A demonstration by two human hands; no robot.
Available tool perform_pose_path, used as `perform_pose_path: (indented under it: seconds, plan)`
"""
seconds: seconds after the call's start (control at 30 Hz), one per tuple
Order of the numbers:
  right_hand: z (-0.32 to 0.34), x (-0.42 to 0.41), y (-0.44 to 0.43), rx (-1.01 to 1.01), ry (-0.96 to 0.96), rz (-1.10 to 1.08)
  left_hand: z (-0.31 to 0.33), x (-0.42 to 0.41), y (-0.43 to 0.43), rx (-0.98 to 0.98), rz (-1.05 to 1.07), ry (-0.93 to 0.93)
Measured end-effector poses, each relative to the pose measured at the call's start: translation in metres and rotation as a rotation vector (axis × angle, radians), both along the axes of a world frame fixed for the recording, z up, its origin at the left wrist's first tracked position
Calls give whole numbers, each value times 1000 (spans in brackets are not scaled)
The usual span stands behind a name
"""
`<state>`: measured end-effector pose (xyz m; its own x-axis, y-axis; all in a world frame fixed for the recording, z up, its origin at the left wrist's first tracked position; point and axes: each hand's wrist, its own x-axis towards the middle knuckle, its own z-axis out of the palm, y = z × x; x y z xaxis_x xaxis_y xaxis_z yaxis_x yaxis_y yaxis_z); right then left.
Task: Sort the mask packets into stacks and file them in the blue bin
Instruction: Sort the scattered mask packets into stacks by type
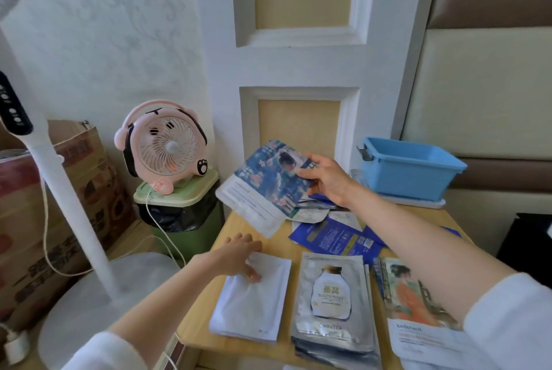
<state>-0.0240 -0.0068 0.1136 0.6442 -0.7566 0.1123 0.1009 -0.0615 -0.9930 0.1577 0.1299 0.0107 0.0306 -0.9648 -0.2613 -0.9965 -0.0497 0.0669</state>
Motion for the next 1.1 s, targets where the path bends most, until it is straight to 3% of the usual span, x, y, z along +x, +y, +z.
perform_pose_path:
  seconds: [0.07, 0.1, 0.2, 0.27, 0.33, 0.4, 0.5, 0.6, 0.73, 0.83, 0.97, 1.1]
  plan:
    - [-6, -5, -4, 32, 17, 19, 1, 2, 1, -84, 16, 120]
    - [-8, -8, -7, 47, 26, 22, 3, 1, 2, -189, 52, 289]
    - [-12, -12, -8, 79, 67, 29, 31, -5, 10, -501, 364, 1154]
    - [-10, -15, -2, 59, 130, 60, 54, -14, 14, -415, 456, 1475]
    - [-6, -20, 5, 33, 230, 114, 70, -32, 19, -339, 348, 1534]
    - [-1, -30, 7, 10, 332, 158, 75, -53, 21, -396, 346, 1560]
    - [5, -57, -10, -204, 535, -34, 64, -94, 12, -352, 399, 1654]
    - [7, -84, -33, -319, 710, -186, 32, -159, -8, -146, 385, 1562]
    - [1, -90, -43, -522, 1058, -65, 0, -242, -28, -65, 359, 1473]
    - [-17, -80, -40, -703, 1168, 38, -6, -261, -32, -174, 292, 1218]
    - [-66, -64, -50, -776, 1131, 57, -7, -247, -22, -375, 136, 661]
    - [-101, -48, -62, -845, 1070, 66, 6, -173, -33, -589, 136, 579]
